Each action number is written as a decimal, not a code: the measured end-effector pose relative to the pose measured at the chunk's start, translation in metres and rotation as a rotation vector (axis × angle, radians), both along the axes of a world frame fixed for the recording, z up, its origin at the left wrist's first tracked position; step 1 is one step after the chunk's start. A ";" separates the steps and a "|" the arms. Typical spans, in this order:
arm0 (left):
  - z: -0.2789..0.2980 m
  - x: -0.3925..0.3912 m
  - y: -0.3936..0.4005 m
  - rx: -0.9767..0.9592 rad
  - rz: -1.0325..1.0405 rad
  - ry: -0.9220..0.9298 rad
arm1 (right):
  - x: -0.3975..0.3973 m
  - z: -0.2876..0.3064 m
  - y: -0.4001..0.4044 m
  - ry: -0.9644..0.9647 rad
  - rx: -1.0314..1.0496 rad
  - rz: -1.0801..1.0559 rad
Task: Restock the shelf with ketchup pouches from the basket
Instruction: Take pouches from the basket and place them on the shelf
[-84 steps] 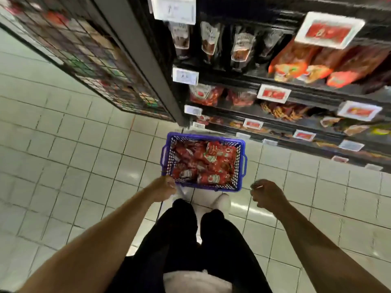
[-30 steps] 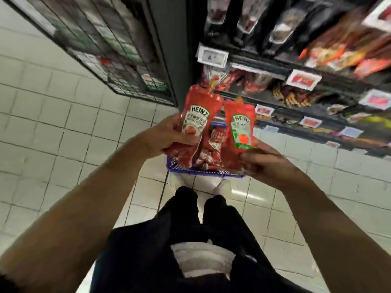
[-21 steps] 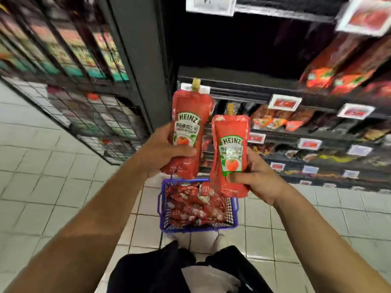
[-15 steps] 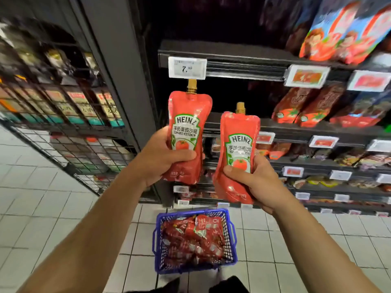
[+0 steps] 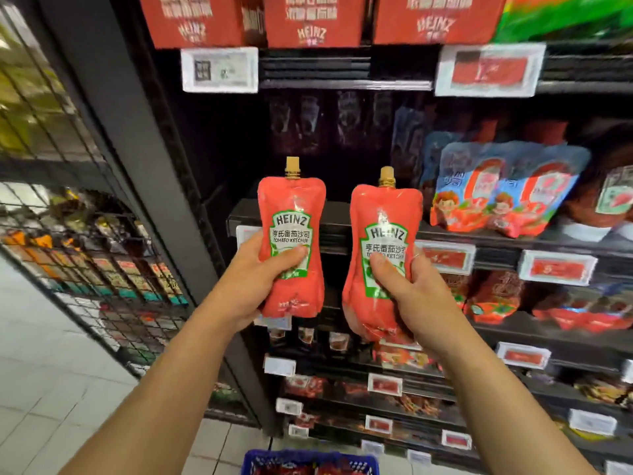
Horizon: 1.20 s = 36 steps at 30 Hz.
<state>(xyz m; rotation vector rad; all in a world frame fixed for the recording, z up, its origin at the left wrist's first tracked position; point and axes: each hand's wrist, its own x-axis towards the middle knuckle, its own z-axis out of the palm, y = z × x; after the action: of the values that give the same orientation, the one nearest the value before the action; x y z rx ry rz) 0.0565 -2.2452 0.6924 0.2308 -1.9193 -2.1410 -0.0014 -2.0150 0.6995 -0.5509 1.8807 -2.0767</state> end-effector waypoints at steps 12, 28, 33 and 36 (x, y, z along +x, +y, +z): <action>0.047 -0.071 -0.047 -0.052 0.094 0.039 | -0.062 0.026 -0.037 0.012 -0.089 -0.022; 0.091 -0.209 -0.080 -0.363 -0.009 0.047 | -0.151 0.071 -0.130 -0.035 -0.105 -0.485; 0.090 -0.259 -0.062 -0.531 0.042 0.132 | -0.168 0.064 -0.121 -0.006 -0.051 -0.520; 0.073 -0.275 -0.060 -0.644 0.120 0.209 | -0.171 0.057 -0.120 -0.013 -0.108 -0.509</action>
<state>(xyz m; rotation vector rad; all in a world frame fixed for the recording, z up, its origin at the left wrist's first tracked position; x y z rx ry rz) -0.2188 -2.3050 0.7649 -0.0067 -2.2681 -1.3173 -0.1721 -2.1351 0.7569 -0.0756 2.0721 -2.4901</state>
